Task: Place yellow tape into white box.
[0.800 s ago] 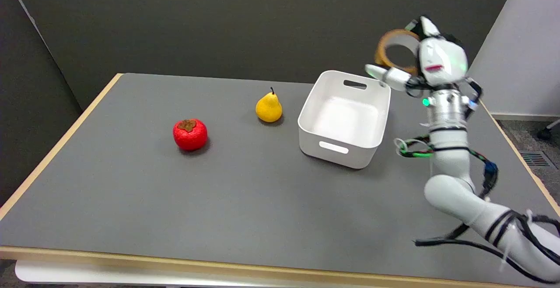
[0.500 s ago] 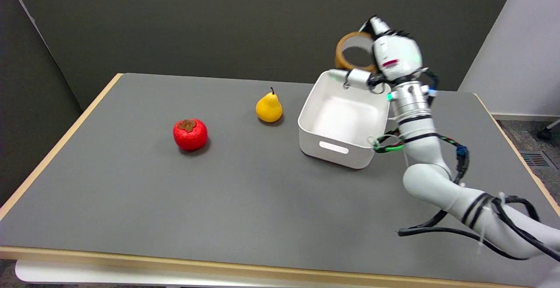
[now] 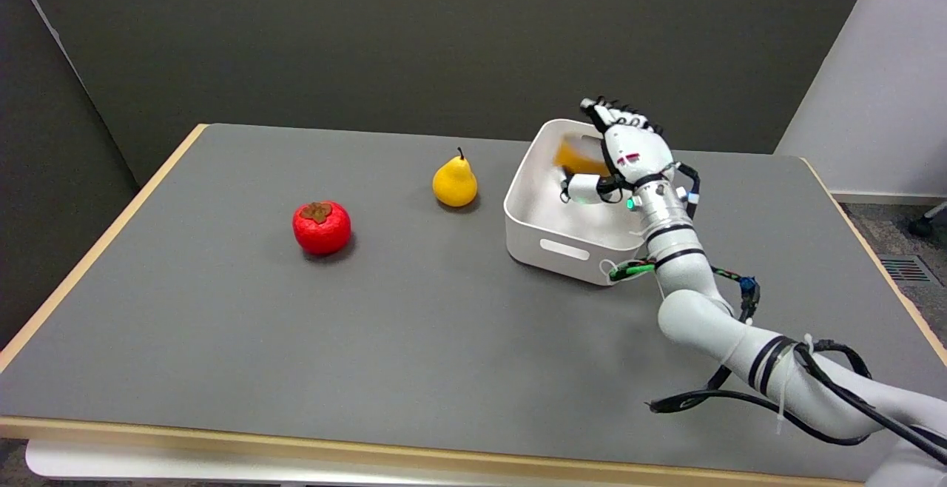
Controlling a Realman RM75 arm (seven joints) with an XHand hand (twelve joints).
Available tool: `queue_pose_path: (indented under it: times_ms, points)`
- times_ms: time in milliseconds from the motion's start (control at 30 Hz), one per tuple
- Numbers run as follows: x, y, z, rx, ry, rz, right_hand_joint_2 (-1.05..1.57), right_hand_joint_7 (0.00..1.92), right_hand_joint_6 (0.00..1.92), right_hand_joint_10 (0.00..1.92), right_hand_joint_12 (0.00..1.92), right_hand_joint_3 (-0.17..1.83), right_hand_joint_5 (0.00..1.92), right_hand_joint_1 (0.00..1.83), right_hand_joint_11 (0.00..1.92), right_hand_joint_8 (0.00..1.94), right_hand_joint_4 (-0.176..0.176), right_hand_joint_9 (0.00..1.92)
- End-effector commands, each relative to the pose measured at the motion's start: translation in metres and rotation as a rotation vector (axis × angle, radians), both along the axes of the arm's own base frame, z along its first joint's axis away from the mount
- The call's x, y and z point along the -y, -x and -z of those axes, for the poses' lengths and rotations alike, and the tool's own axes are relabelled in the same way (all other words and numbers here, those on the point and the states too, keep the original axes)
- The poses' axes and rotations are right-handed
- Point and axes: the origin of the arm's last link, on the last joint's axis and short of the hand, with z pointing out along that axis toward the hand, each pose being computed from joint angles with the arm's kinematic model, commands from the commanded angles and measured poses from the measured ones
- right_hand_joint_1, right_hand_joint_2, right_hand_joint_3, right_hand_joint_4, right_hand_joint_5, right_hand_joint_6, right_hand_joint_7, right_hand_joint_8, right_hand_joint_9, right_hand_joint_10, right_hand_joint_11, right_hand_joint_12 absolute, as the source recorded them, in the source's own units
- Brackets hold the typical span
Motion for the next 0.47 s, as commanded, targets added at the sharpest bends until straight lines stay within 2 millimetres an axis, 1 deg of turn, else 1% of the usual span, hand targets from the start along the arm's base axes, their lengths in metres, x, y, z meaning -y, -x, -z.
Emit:
queue_pose_path:
  times_ms: [33,100,167,233,267,300,333,367,433,467]
  points:
    - [-0.035,0.0,-0.015,0.289,0.029,-0.081,0.59,0.0,0.22,0.14,1.02,0.9,0.03,0.51,0.0,0.0,0.019,0.0]
    - [-0.038,-0.012,-0.011,0.315,0.01,-0.14,0.57,0.0,0.12,0.01,0.96,0.88,0.02,0.46,0.0,0.0,0.014,0.0]
    - [-0.042,-0.022,-0.006,0.309,-0.009,-0.205,0.56,0.0,0.08,0.0,0.95,0.86,0.01,0.45,0.0,0.0,0.018,0.0]
    - [-0.05,-0.033,-0.003,0.294,-0.003,-0.308,0.56,0.0,0.1,0.0,0.87,0.85,0.01,0.48,0.0,0.0,0.031,0.0]
    - [-0.059,-0.041,-0.005,0.284,0.015,-0.397,0.56,0.0,0.1,0.0,0.83,0.85,0.01,0.49,0.0,0.0,0.035,0.0]
    - [-0.068,-0.046,-0.008,0.287,0.038,-0.478,0.56,0.0,0.1,0.0,0.8,0.85,0.01,0.51,0.0,0.0,0.038,0.0]
    - [-0.074,-0.048,-0.011,0.295,0.055,-0.524,0.56,0.0,0.1,0.0,0.76,0.85,0.01,0.51,0.0,0.0,0.04,0.0]
    - [-0.085,-0.05,-0.018,0.322,0.084,-0.605,0.57,0.0,0.1,0.0,0.71,0.85,0.02,0.52,0.0,0.0,0.043,0.0]
    - [-0.099,-0.048,-0.031,0.387,0.103,-0.683,0.6,0.0,0.14,0.0,0.65,0.88,0.03,0.52,0.0,0.0,0.044,0.0]
    - [-0.107,-0.046,-0.041,0.412,0.116,-0.719,0.61,0.0,0.17,0.0,0.63,0.89,0.03,0.52,0.0,0.0,0.043,0.0]
